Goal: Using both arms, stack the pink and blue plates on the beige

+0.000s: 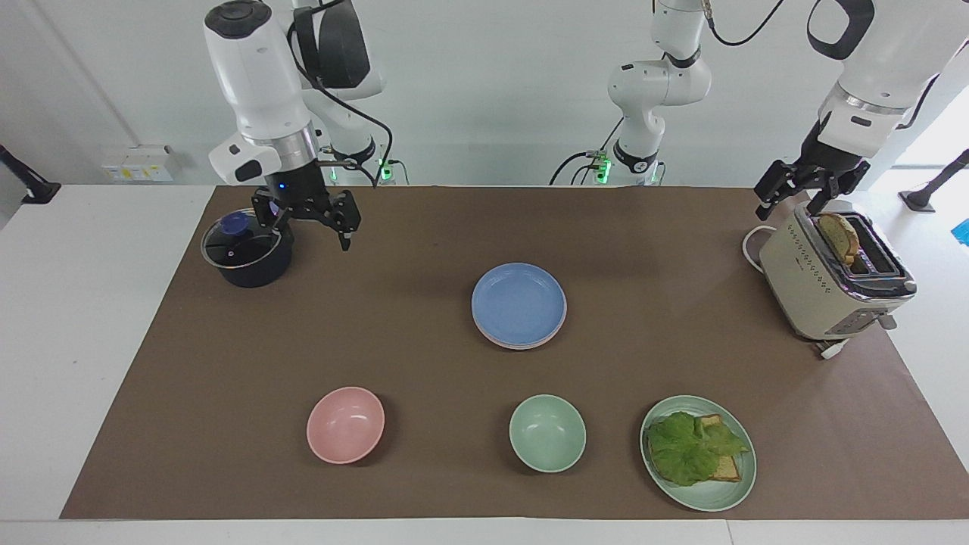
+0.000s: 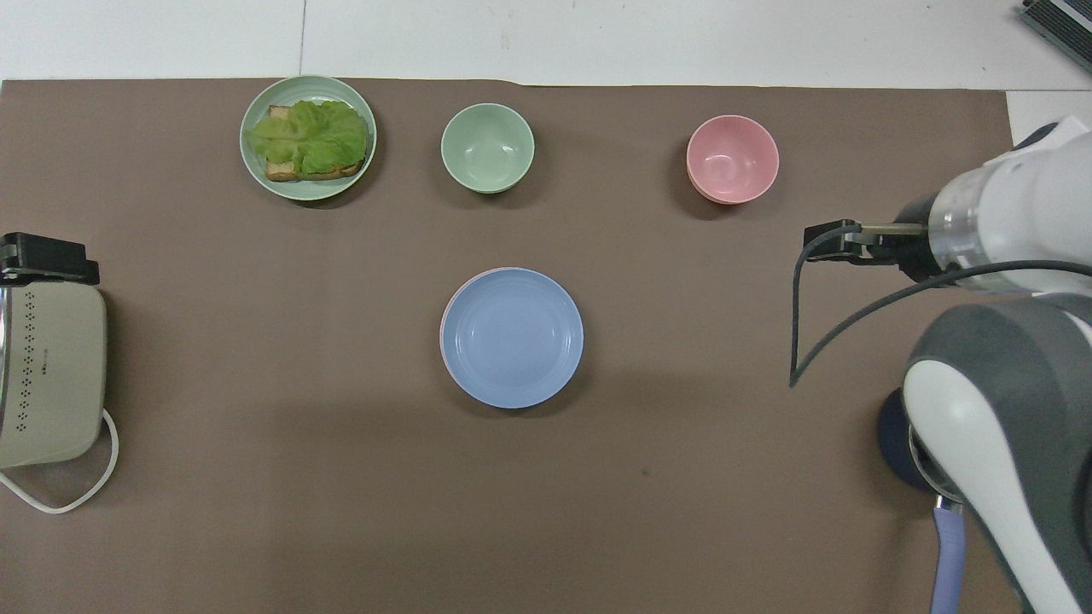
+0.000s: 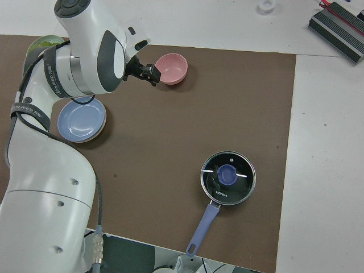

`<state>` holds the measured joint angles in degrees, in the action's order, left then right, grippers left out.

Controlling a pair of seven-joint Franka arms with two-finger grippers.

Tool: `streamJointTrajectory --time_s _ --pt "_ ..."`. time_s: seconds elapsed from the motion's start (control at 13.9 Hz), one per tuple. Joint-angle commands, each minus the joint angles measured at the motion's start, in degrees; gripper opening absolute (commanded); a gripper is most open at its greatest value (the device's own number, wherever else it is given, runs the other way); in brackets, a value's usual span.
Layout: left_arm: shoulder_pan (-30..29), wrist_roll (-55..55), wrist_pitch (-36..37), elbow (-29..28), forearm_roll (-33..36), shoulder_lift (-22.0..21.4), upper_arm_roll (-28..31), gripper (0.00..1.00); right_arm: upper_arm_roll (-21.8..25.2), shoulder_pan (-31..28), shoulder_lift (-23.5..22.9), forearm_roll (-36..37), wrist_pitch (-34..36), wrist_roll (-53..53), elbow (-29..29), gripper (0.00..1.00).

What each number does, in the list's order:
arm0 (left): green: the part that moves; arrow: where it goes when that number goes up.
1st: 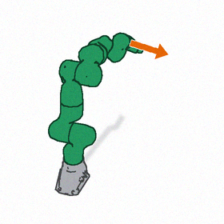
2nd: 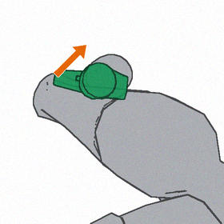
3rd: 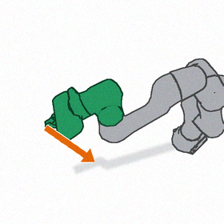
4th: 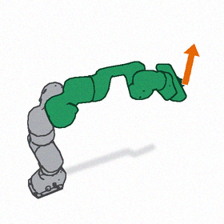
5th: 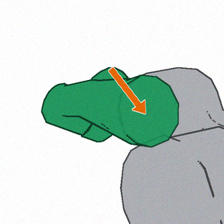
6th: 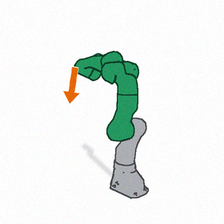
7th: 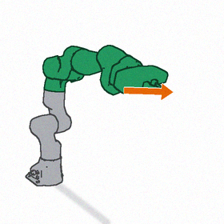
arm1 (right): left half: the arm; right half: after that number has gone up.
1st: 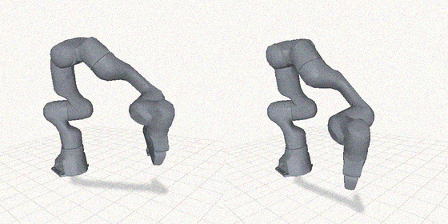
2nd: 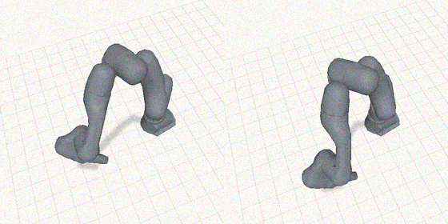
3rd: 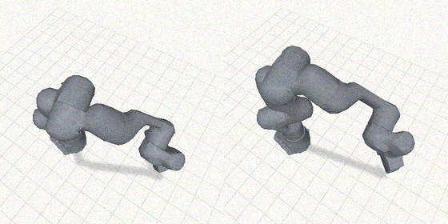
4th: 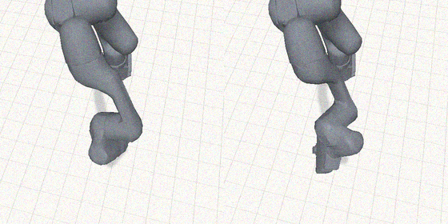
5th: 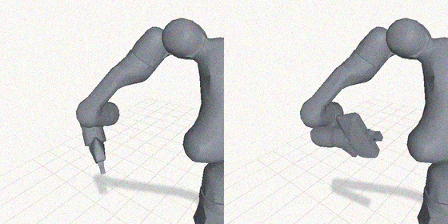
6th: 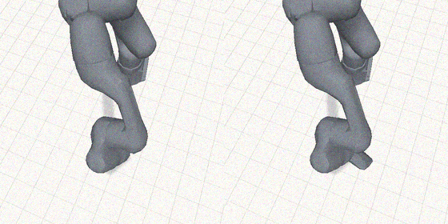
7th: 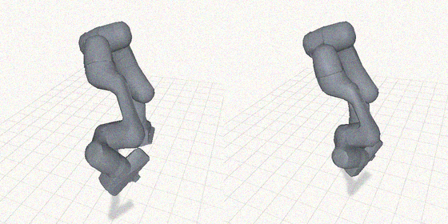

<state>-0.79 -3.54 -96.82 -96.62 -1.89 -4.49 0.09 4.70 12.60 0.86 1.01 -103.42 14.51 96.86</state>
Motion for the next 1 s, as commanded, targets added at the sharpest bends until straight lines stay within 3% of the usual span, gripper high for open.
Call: streamJointTrajectory --time_s 0.0,0.43,0.72,0.93 --pt "0.9 0.3 0.8 0.0 0.8 -0.3 0.8 1.0 -0.5 -2.7 -0.4 0.7 6.9 -4.7 -5.2 1.0" --pt "0.9 0.2 0.8 0.0 0.8 -0.3 0.8 1.0 -0.1 -9.2 2.9 0.6 13.1 -10.9 -4.7 1.0" --pt "0.9 0.3 0.8 0.0 0.8 -0.3 0.8 1.0 0.6 -9.6 4.3 -0.2 16.5 -11.0 -5.5 1.0" --pt "0.9 0.2 0.8 0.0 0.8 -0.3 0.8 1.0 0.1 -8.9 6.7 -0.2 15.8 -11.1 -2.6 1.0"
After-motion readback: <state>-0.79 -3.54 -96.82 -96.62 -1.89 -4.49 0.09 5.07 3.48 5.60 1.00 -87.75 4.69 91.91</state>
